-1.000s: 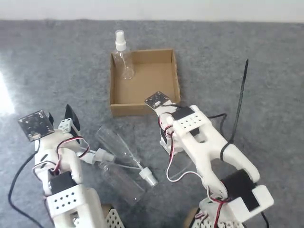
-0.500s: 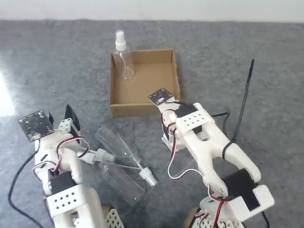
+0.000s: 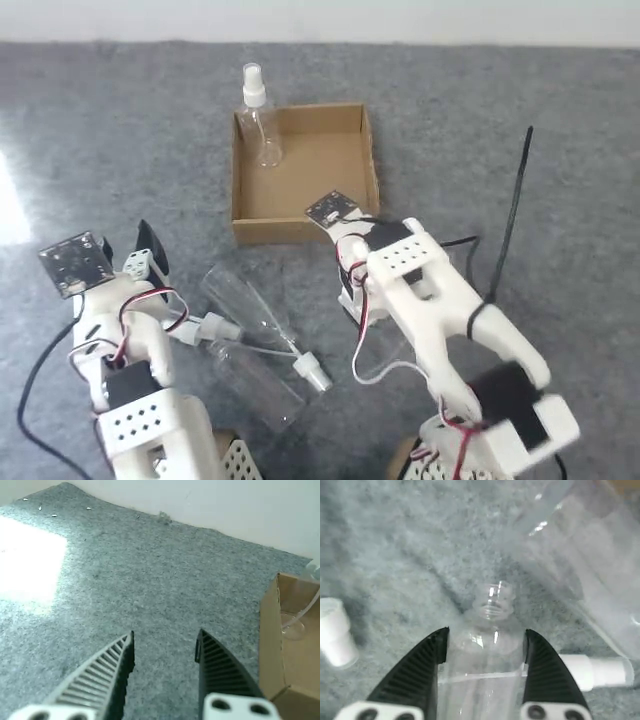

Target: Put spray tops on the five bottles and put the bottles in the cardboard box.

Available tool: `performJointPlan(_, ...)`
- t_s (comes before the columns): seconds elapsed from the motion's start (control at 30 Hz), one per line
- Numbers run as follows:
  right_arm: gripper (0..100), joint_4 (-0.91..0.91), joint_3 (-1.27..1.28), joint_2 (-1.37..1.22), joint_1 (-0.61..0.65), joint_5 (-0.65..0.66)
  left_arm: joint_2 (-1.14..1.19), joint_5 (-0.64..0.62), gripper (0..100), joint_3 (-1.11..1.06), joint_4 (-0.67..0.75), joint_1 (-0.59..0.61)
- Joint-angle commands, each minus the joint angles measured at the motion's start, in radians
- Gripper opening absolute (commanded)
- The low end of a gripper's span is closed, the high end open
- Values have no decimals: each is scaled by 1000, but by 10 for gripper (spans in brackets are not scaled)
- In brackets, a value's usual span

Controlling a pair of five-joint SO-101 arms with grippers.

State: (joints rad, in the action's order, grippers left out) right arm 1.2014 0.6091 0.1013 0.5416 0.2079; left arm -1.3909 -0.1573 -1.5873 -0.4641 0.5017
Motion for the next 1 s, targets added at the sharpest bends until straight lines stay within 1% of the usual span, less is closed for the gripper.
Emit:
performJointPlan(0.0, 93, 48, -57, 148, 38, 23, -9, 5, 188, 27, 31, -3)
performJointPlan(0.13, 95, 90, -55, 252, 76, 18, -9, 5, 188, 27, 31, -3)
performJointPlan(0.27, 93, 117, -54, 320, 88, 18, -9, 5, 188, 27, 31, -3)
performJointPlan(0.4, 91, 116, -58, 387, 113, 18, -9, 5, 188, 27, 29, -3)
performJointPlan(0.6, 91, 16, -58, 481, 186, 25, -9, 5, 188, 25, 29, 0)
performJointPlan(0.97, 90, -248, -57, 490, 189, 28, -9, 5, 188, 25, 28, -2)
